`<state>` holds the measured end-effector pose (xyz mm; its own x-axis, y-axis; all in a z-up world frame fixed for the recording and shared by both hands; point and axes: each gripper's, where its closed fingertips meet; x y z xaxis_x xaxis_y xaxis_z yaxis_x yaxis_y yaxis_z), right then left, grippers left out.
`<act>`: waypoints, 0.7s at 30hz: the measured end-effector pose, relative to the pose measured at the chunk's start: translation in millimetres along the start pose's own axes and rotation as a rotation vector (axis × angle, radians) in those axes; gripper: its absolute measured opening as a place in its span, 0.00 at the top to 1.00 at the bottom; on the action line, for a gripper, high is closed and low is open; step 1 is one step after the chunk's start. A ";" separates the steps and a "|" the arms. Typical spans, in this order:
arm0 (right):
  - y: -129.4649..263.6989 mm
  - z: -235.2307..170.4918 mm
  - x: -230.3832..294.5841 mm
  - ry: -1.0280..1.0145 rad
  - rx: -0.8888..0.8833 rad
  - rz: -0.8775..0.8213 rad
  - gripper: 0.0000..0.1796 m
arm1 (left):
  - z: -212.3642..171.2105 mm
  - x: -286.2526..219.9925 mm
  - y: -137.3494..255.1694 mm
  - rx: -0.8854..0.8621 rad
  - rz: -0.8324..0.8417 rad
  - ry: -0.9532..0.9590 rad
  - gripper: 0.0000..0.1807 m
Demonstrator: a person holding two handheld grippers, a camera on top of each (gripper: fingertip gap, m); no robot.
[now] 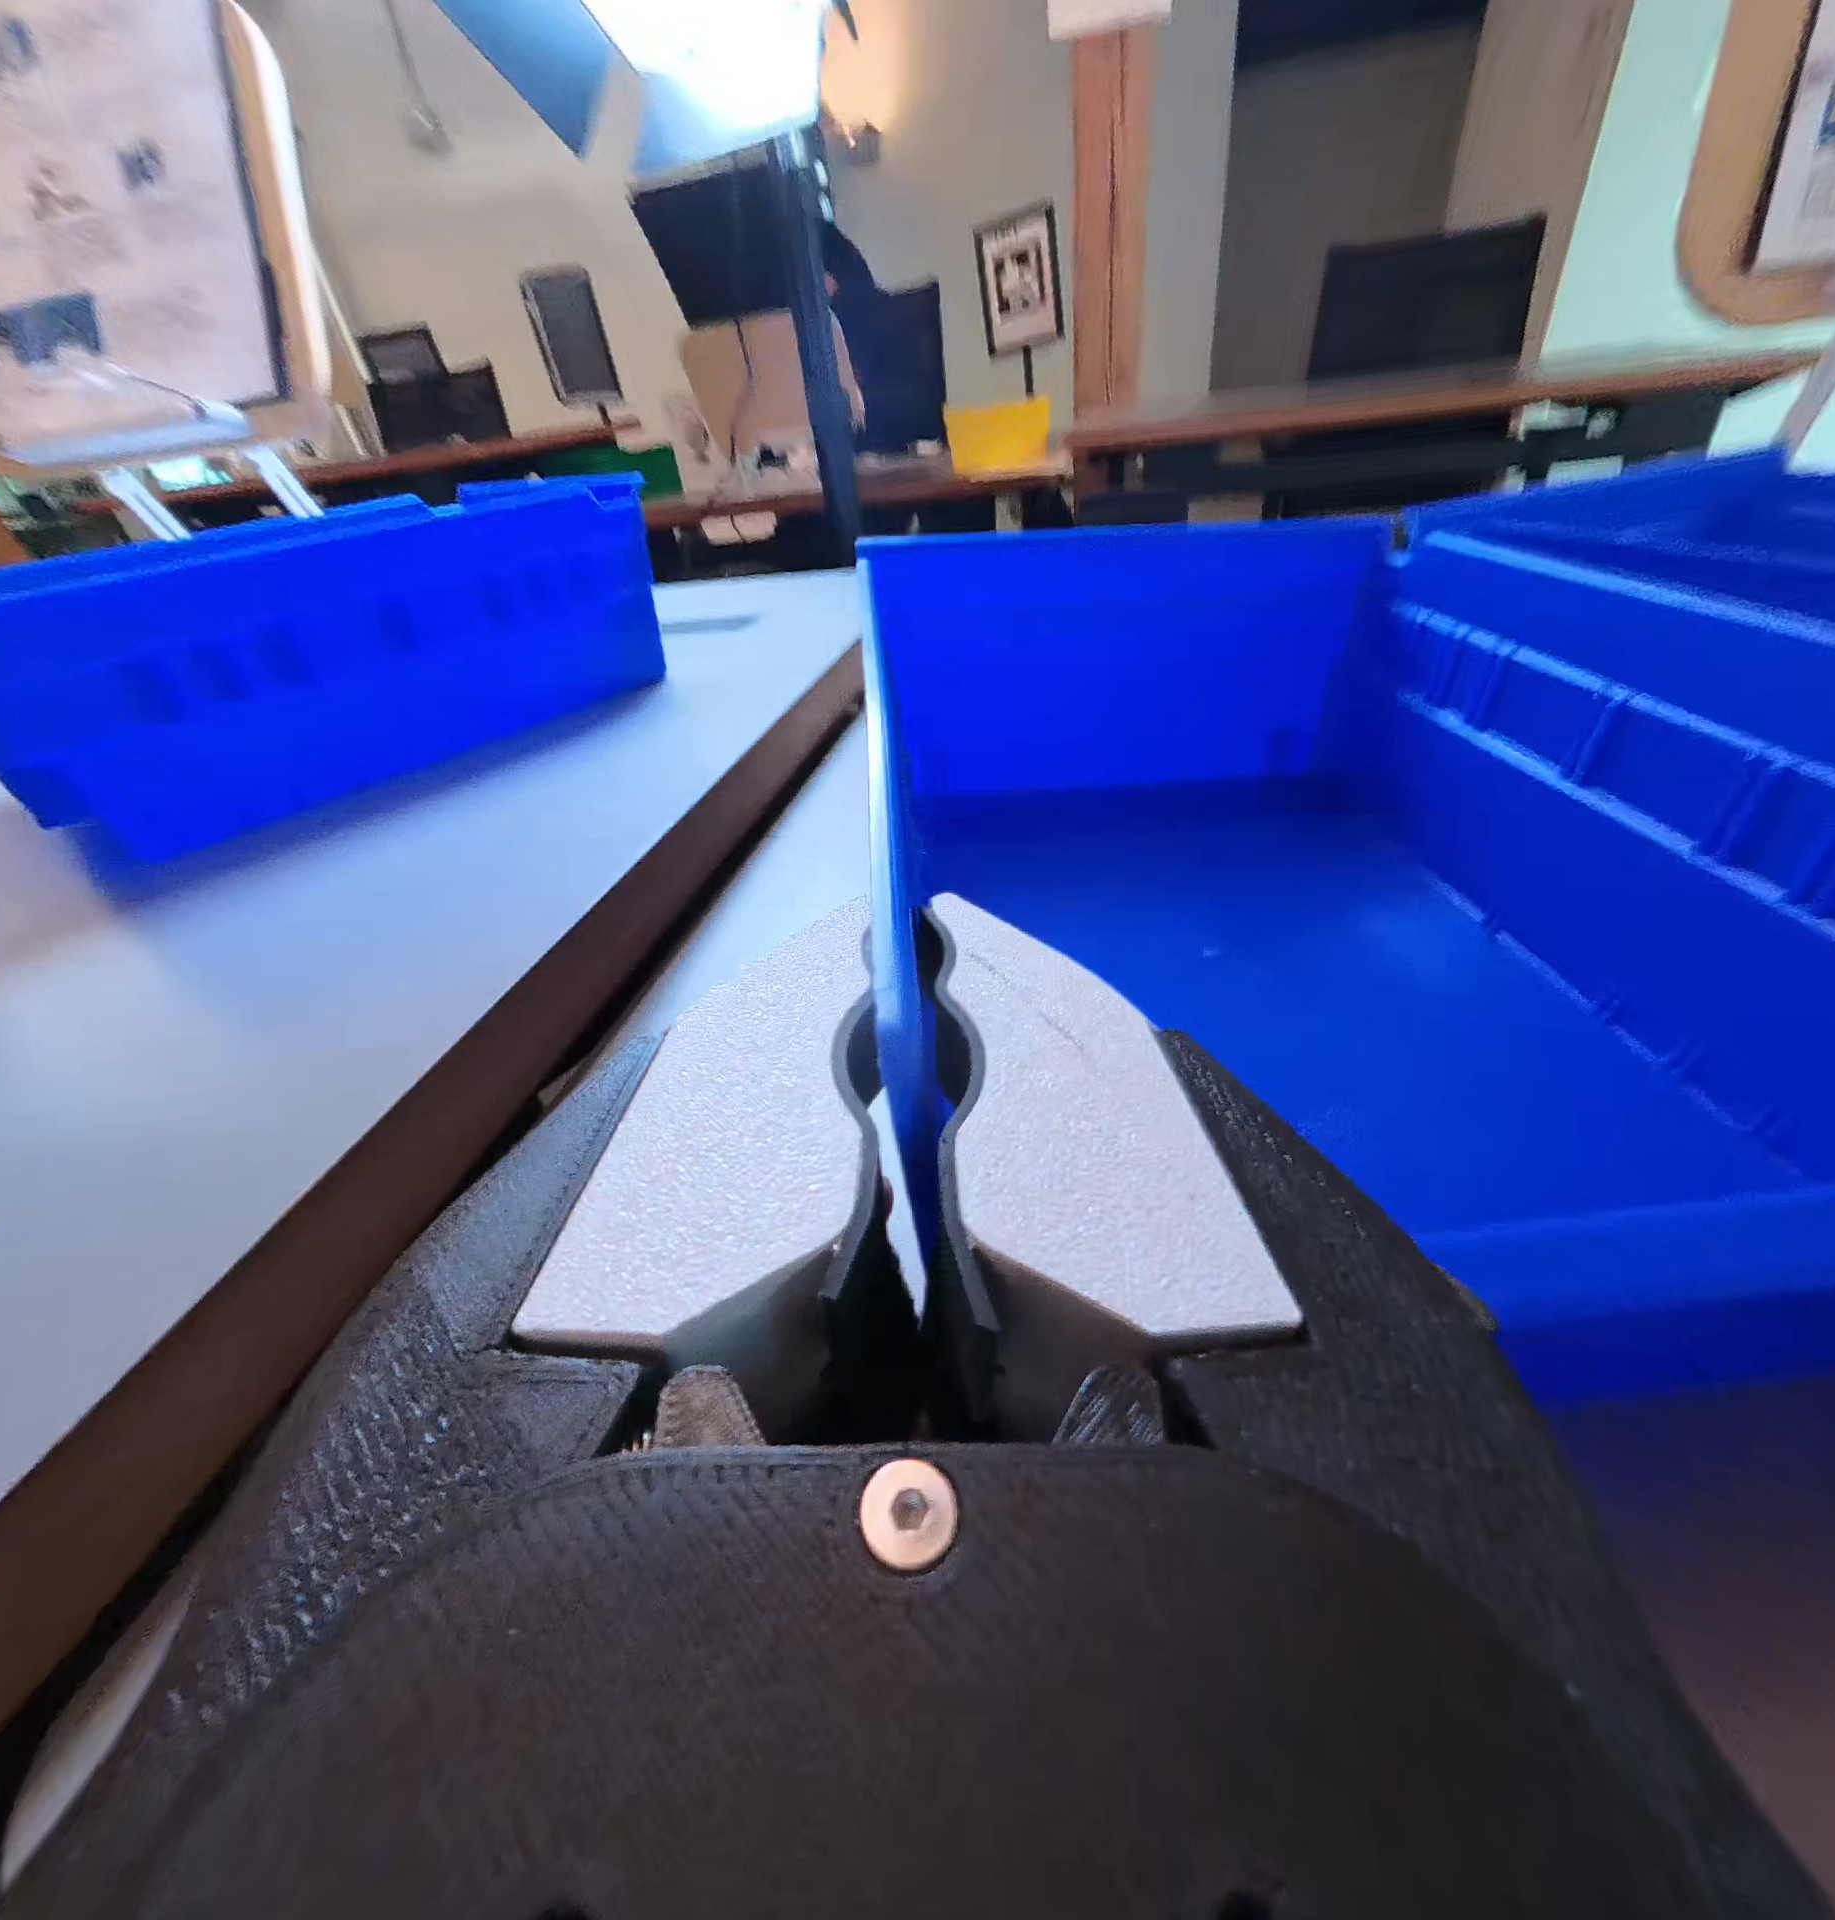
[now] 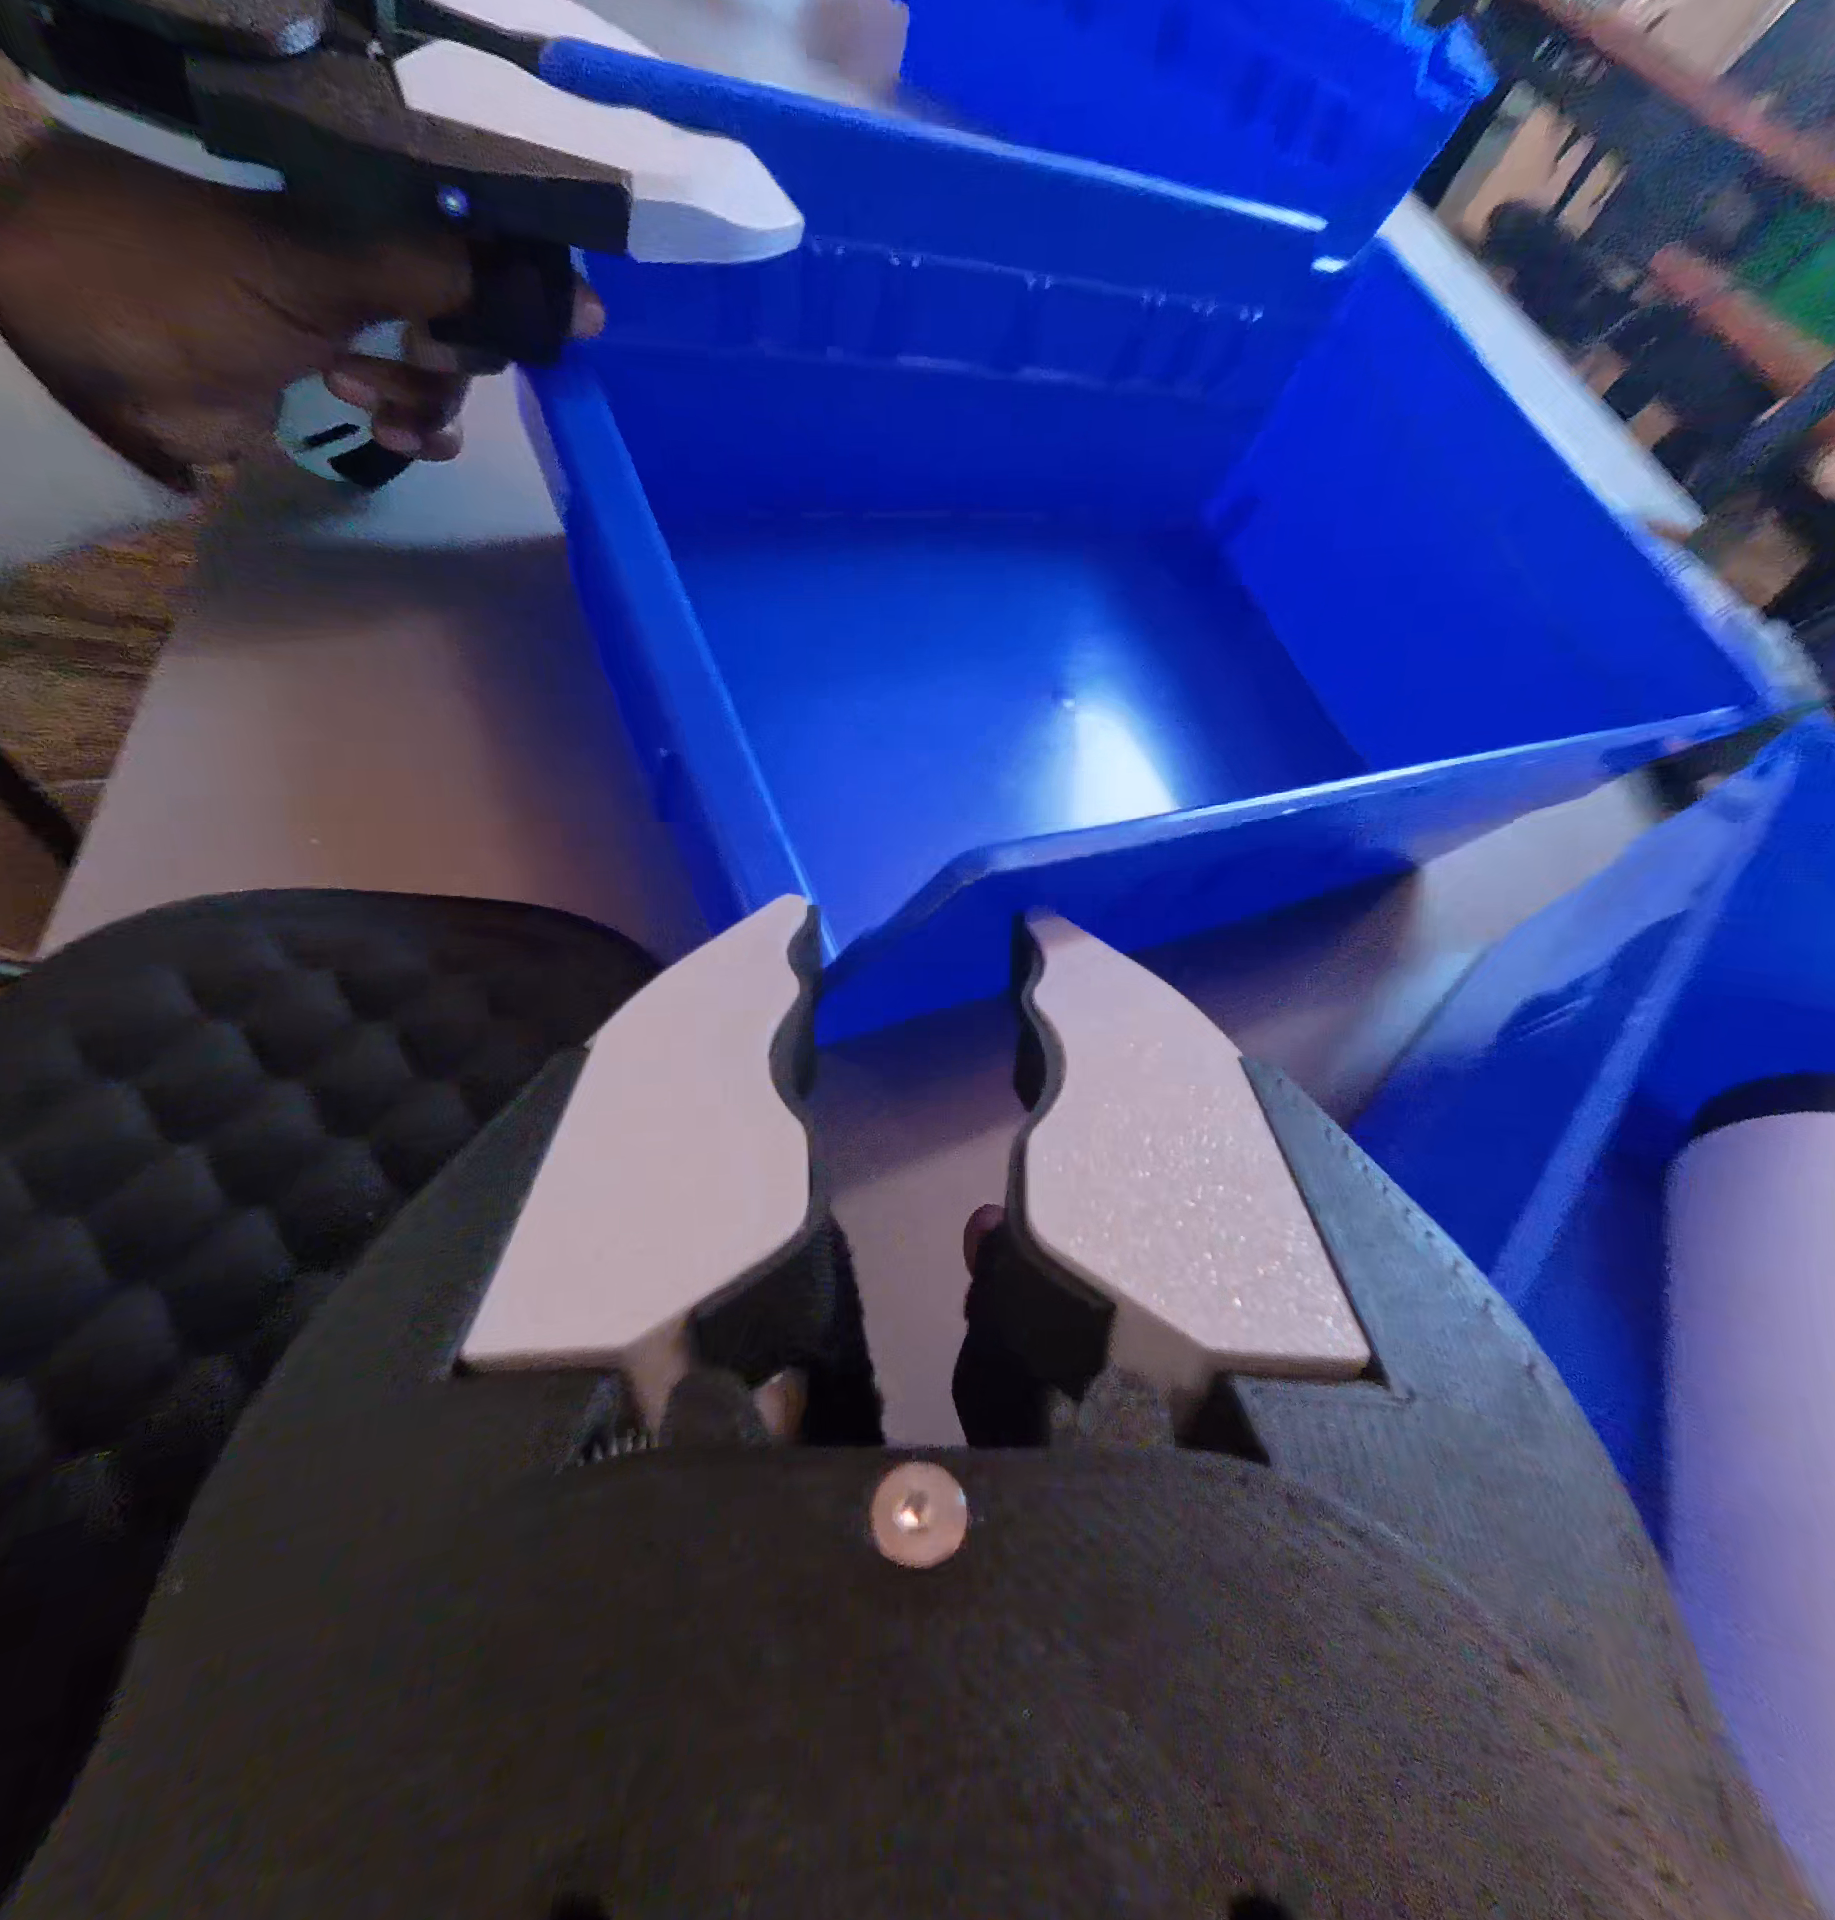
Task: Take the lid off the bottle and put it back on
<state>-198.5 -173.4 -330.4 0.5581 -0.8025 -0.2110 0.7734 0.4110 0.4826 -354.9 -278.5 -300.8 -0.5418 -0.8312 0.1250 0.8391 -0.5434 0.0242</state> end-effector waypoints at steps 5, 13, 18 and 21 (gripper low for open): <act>23.3 25.1 -3.1 0.175 -0.068 -0.101 0.84 | 36.0 3.7 30.6 -0.201 0.076 0.134 0.99; 145.8 83.6 -17.2 0.383 -0.275 -0.416 0.87 | 156.0 -61.1 70.2 -0.520 -0.052 0.235 0.97; 246.2 55.4 -21.4 0.359 -0.285 -0.628 0.87 | 203.4 -168.7 77.6 -0.550 -0.286 0.226 0.96; 306.9 19.7 -22.9 0.298 -0.256 -0.772 0.87 | 218.7 -248.0 83.4 -0.534 -0.415 0.184 0.97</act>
<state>20.2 -37.4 -160.8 -0.1237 -0.7651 -0.6319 0.9923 -0.0888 -0.0868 -140.1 -92.0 -112.8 -0.8514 -0.5231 0.0396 0.4484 -0.7648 -0.4626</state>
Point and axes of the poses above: each gripper's, where its closed fingertips meet, y back along the fingers, z out of its top, x = y × z across the jaws, and after that the axes turned 13 degrees about z, right-handed
